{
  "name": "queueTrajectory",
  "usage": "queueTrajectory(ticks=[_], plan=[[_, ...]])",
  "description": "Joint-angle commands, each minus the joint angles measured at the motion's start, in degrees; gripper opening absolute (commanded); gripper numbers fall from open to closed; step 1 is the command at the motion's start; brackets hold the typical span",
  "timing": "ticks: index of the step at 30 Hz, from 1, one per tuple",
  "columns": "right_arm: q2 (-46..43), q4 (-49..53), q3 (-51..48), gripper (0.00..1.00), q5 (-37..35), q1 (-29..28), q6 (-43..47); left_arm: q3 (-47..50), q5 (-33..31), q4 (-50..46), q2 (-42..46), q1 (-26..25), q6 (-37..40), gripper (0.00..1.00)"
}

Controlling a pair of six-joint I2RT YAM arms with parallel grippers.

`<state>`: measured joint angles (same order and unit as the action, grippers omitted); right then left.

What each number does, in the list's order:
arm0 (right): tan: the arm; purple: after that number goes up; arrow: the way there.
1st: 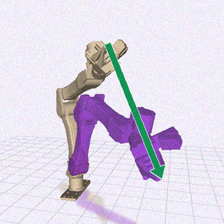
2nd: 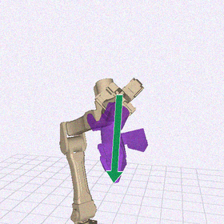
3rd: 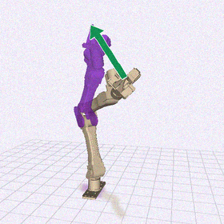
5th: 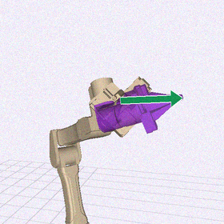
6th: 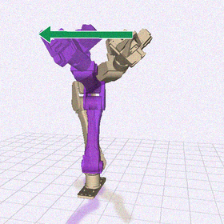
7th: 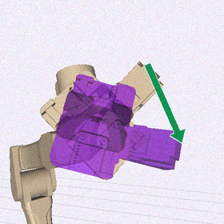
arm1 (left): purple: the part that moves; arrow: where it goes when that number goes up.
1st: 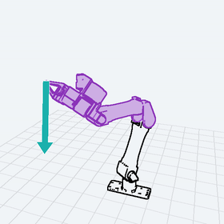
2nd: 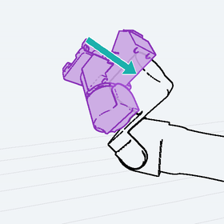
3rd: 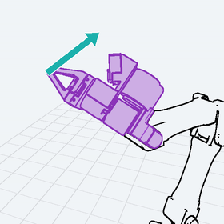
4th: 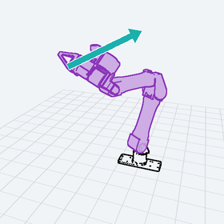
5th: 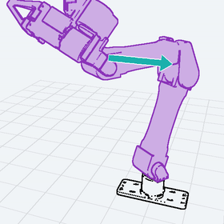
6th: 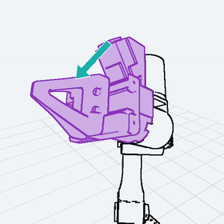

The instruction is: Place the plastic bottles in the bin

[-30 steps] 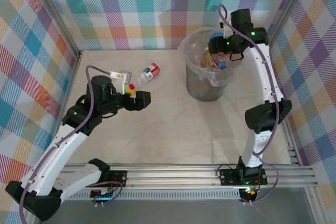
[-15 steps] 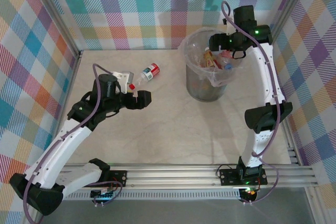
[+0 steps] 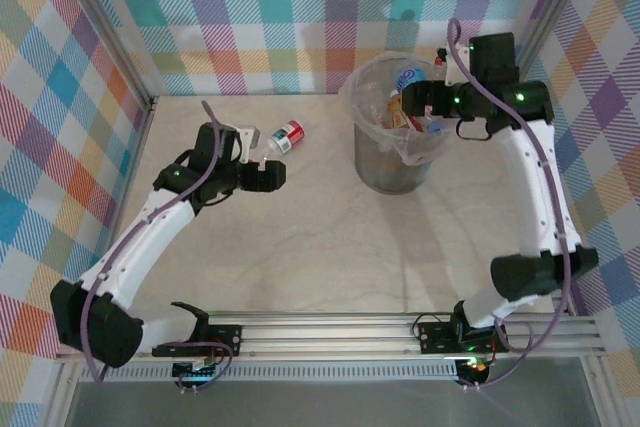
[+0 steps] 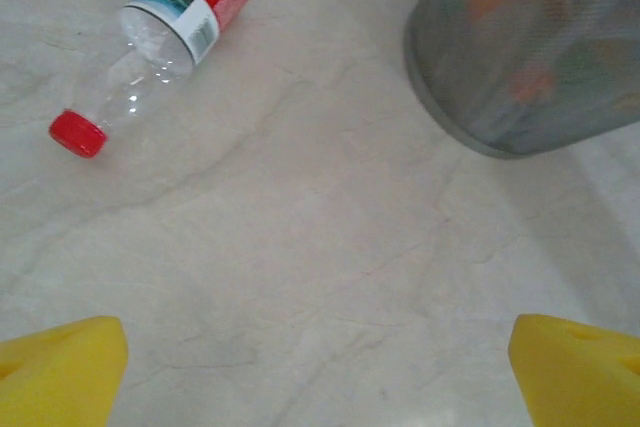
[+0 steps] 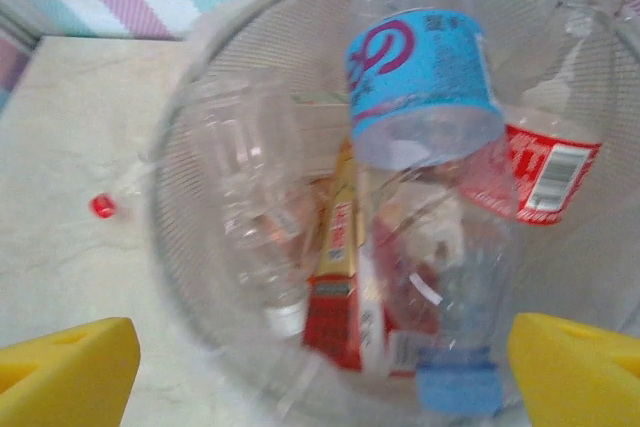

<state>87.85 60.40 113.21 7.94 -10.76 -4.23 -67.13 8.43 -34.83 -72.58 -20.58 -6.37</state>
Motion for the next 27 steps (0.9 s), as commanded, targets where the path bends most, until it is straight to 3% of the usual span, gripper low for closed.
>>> queueTrajectory(ticks=[1, 8, 14, 20, 27], plan=[[-5.9, -6.1, -5.4, 0.96, 9.5, 0.1, -2.5, -3.5, 2.6, -0.9, -4.4, 2.1, 6.2, 0.98], [-17.8, -15.6, -21.1, 1.00, 26.9, -0.4, -8.6, -10.4, -1.7, -1.8, -16.6, 3.4, 10.7, 0.97], [-24.5, -23.5, -32.9, 1.00, 36.6, -0.7, -14.4, -22.5, -7.3, -6.7, -30.2, 3.7, 18.2, 0.98], [-28.9, -27.1, -41.0, 1.00, 38.4, -1.4, -17.3, -32.7, -11.7, -9.2, -41.7, 4.2, 23.4, 0.98], [-33.5, -29.0, -48.5, 1.00, 37.4, -2.5, -18.6, -41.1, -10.2, -9.6, -50.9, 6.2, 24.4, 0.98]])
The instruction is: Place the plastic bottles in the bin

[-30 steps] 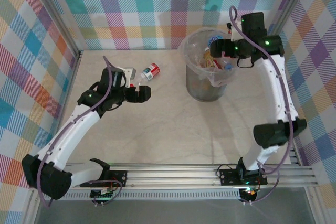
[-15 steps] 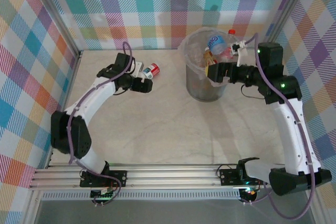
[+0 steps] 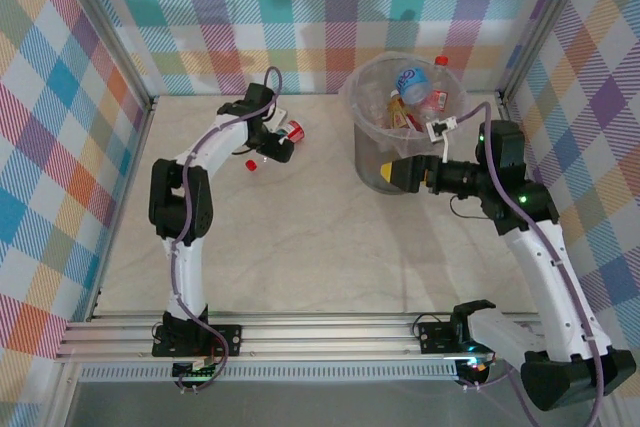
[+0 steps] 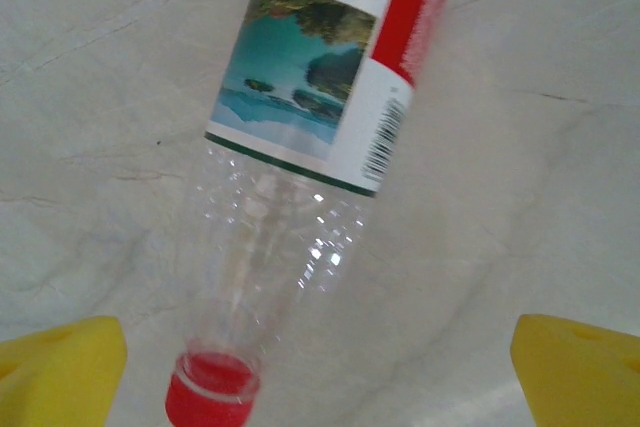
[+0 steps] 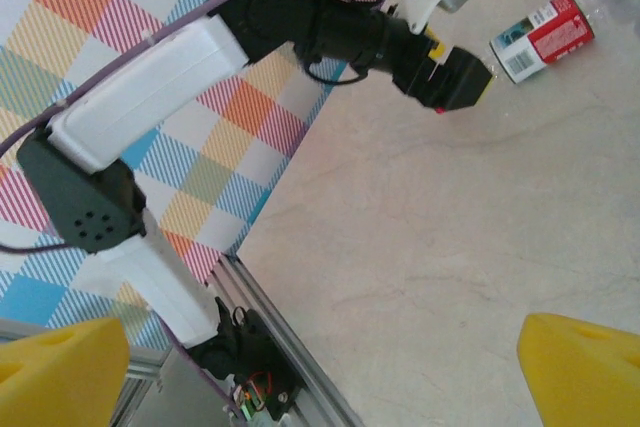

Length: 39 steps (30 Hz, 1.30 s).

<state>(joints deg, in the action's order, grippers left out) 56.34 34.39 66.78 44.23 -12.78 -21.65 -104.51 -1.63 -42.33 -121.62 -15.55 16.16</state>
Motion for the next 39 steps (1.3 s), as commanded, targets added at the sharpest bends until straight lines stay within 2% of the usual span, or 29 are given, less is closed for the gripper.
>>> queueTrajectory(ticks=[1, 8, 14, 19, 24, 26, 30, 34, 39], plan=[[-2.6, -3.3, -3.2, 1.00, 0.0, -0.6, -1.1, -4.9, 0.1, -2.5, -3.1, 1.3, 1.9, 0.98], [-6.6, -5.0, -8.3, 1.00, -13.6, -2.4, -0.9, -11.2, 1.5, -4.9, -9.5, 1.4, 2.4, 0.98], [-8.3, -8.0, -10.8, 1.00, -21.6, -5.6, -2.2, -13.7, 0.6, -6.0, -11.9, 1.5, 3.3, 0.94], [-7.2, -10.1, -11.7, 1.00, -24.2, -8.8, -3.6, -14.0, 2.1, -5.9, -12.6, 1.6, 2.8, 0.86], [-5.3, -11.4, -12.1, 1.00, -24.8, -10.6, -4.9, -13.0, 6.0, -6.3, -12.6, 1.5, 1.1, 0.72], [-4.5, -12.2, -12.4, 1.00, -24.4, -11.0, -5.5, -12.1, 7.5, -6.1, -11.9, 1.3, 0.6, 0.69], [-3.5, -12.7, -12.6, 1.00, -24.9, -12.1, -6.0, -10.5, 10.3, -5.8, -10.1, 1.0, -1.9, 0.53], [-3.0, -12.9, -12.4, 1.00, -25.8, -12.9, -6.7, -7.4, 14.8, -4.5, -6.8, 1.0, -6.2, 0.51], [-2.1, -13.2, -12.2, 1.00, -26.8, -13.6, -8.3, -0.2, 22.9, 0.3, 0.4, 1.0, -16.4, 0.52]])
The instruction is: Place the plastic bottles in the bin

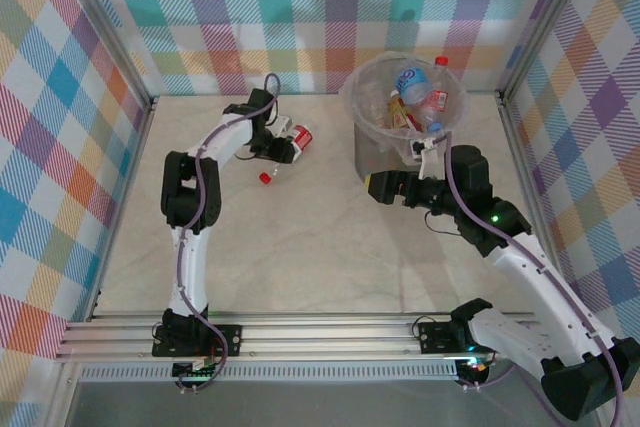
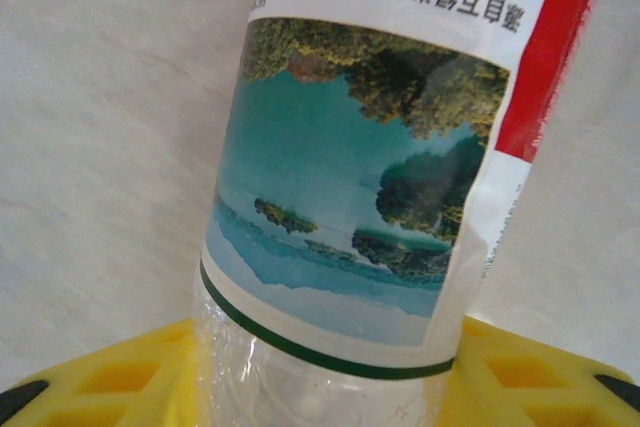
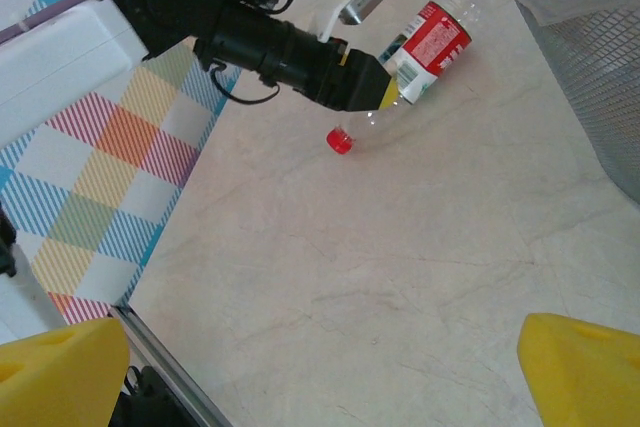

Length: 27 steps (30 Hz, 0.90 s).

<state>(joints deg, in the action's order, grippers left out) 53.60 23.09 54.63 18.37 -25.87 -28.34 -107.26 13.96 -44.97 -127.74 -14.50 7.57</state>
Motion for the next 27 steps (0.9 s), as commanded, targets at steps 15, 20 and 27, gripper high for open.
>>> queueTrajectory(ticks=[15, 20, 27], plan=[[5.4, -13.4, -3.0, 1.00, -2.1, -4.0, -13.9, 30.2, 28.0, 25.0, 30.5, -5.7, -43.3, 0.53], [8.9, -17.0, -2.8, 1.00, -3.3, -5.3, -18.8, 32.8, 28.5, 25.7, 36.2, -9.7, -45.4, 0.53], [11.5, -19.2, -2.3, 1.00, -6.6, -6.1, -23.2, 35.7, 27.7, 27.1, 42.2, -13.8, -48.0, 0.53]])
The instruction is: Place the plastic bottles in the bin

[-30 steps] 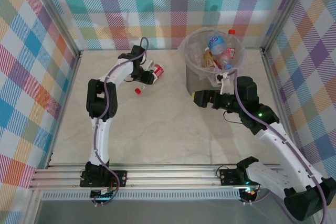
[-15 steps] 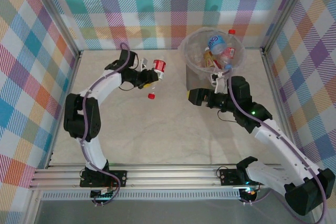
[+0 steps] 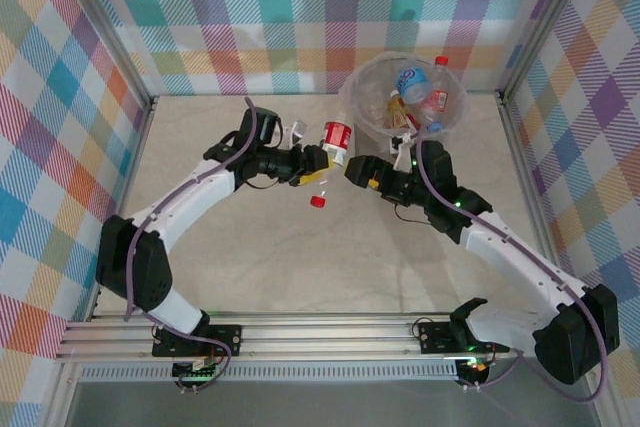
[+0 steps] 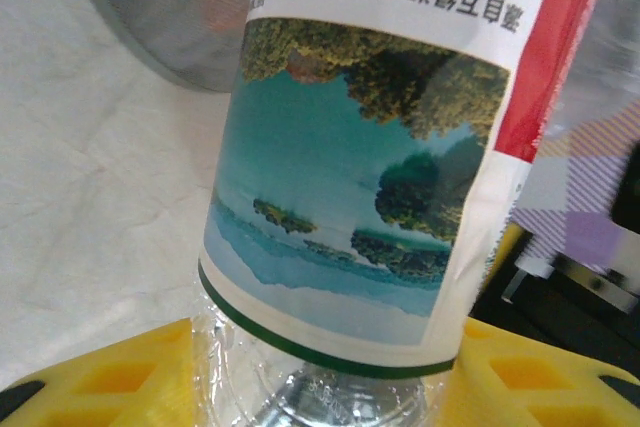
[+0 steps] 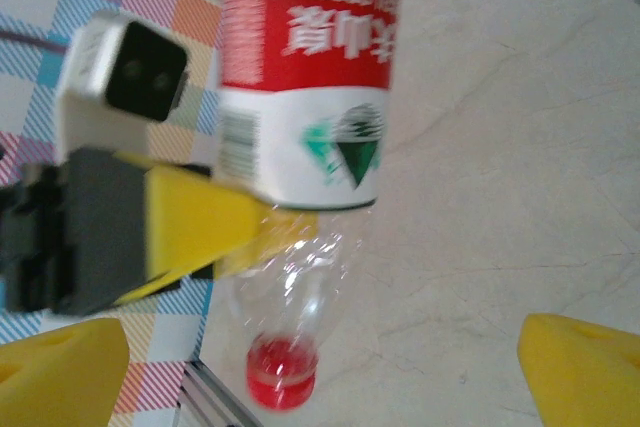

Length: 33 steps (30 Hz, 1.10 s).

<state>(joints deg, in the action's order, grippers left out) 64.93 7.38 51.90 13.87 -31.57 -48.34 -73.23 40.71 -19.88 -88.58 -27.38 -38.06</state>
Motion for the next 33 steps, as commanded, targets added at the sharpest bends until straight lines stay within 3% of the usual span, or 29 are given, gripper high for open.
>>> queueTrajectory(ticks=[1, 17, 26, 33], plan=[[0.3, -3.7, 0.4, 1.00, -2.5, -0.5, -3.4, 2.3, 0.6, 2.0, 3.8, -1.4, -2.7, 0.53], [4.9, -8.7, 3.4, 1.00, -0.1, -0.5, -4.8, 6.2, -2.1, 2.9, 9.8, -7.4, -4.5, 0.53], [6.2, -9.7, 4.1, 0.85, 0.4, -0.9, -5.3, 6.7, -2.5, 3.4, 10.1, -9.7, -5.2, 0.53], [6.2, -9.4, 4.6, 0.69, 0.6, -1.1, -5.2, 6.4, -2.5, 3.5, 10.2, -10.1, -5.2, 0.54]])
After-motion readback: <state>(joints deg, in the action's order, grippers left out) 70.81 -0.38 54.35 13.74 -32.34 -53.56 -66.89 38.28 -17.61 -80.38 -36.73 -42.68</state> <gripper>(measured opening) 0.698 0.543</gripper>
